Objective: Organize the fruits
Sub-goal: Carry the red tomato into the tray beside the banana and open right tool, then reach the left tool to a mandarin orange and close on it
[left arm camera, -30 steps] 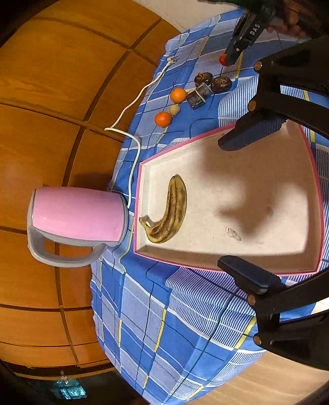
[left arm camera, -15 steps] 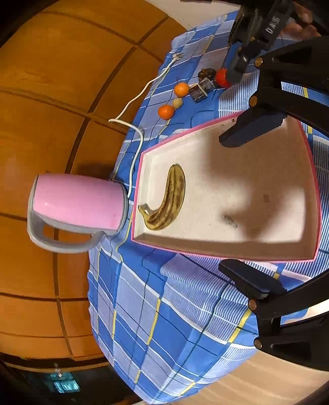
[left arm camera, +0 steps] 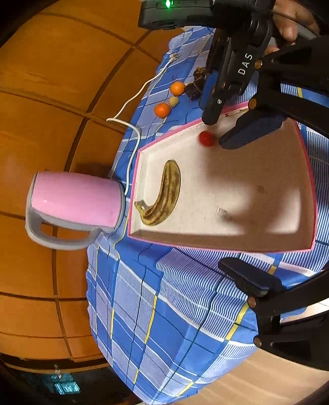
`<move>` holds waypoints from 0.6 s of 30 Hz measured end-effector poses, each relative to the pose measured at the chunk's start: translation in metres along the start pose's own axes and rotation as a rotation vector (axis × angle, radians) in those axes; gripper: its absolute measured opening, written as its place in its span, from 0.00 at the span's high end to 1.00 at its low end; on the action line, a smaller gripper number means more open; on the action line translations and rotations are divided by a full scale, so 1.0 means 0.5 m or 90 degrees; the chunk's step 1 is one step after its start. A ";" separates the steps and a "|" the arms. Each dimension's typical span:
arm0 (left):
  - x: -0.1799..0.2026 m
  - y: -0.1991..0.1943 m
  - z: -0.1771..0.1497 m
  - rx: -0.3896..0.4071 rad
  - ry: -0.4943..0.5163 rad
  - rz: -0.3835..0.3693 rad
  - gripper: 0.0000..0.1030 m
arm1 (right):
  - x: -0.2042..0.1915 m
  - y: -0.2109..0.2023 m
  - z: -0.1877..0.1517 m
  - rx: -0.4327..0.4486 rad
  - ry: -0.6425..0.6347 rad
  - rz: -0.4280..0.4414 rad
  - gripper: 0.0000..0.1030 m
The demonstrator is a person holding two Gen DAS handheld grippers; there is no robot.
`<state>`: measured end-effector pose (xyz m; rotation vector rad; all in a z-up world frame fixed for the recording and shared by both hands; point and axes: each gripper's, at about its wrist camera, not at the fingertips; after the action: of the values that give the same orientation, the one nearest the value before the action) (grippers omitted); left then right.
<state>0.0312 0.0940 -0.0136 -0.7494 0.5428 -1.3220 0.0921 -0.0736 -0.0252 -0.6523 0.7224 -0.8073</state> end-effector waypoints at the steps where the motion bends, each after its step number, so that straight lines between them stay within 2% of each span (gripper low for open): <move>1: 0.006 0.002 0.000 -0.004 0.006 -0.005 0.23 | 0.003 -0.004 -0.003 0.001 0.003 -0.003 0.66; 18: 0.055 -0.005 -0.001 -0.005 0.048 -0.021 0.23 | 0.089 -0.135 -0.081 0.070 0.096 -0.088 0.64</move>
<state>0.0344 0.0669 -0.0103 -0.7195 0.5979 -1.3834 0.0551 -0.1552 -0.0125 -0.5500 0.7702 -1.0243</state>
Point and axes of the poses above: each gripper's, at about its wrist camera, not at the fingertips, and y roughly the way its jaws point, x to its right, z to its top, and after that the axes turned 10 degrees about z, right-handed
